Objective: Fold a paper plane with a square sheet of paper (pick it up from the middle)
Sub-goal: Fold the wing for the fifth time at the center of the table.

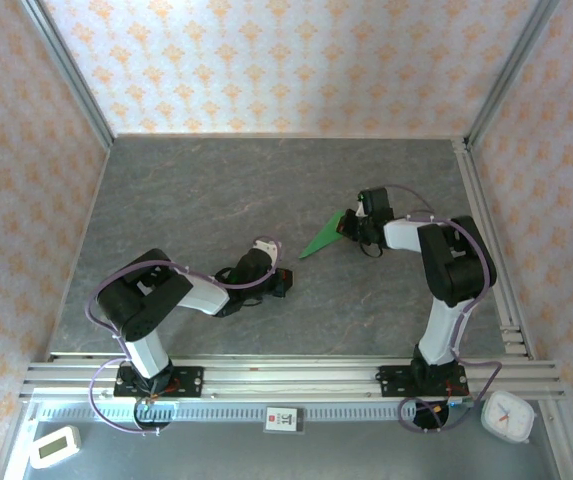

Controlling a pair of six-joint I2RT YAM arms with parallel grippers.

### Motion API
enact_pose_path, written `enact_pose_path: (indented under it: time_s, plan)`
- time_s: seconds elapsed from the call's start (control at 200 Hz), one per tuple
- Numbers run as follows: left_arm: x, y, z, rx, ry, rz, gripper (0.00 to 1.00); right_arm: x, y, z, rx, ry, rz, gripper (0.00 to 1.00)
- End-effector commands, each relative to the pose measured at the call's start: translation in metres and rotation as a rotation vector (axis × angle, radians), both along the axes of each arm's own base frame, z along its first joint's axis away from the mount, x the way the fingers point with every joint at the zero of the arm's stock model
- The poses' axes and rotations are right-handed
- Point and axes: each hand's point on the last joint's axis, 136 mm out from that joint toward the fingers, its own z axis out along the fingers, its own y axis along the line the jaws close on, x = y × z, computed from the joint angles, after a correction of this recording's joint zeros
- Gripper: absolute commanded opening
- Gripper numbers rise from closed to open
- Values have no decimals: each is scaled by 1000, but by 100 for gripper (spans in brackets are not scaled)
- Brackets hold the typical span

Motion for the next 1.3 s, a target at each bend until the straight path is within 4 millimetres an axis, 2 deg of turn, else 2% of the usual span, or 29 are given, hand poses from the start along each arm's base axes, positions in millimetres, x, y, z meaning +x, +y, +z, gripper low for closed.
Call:
enact_pose_path:
  time_s: [0.0, 0.31, 0.515, 0.626, 0.841, 0.996, 1.111, 1.296]
  plan:
    - [-38, 37, -55, 162, 210, 8, 0, -23, -20, -43, -83, 127, -26, 0]
    - [-15, 1, 15, 6, 112, -40, 0, -56, -11, -56, -29, 174, -26, 0]
    - [3, -16, 52, -43, 49, -50, 0, -82, 12, -55, -1, 181, 7, 0]
    - [12, -22, 62, -55, 26, -45, 0, -95, 28, -54, 11, 183, 30, 0]
    - [22, -31, 58, -60, 27, -46, 0, -117, 65, -41, 67, 170, 71, 0]
    - [24, -31, 43, -38, 45, -43, 0, -130, 89, -29, 111, 159, 94, 0]
    - [18, -26, 24, -11, 72, -41, 0, -132, 95, -24, 138, 159, 94, 0]
    - [1, -8, -9, 47, 124, -28, 0, -123, 99, -15, 124, 145, 105, 0]
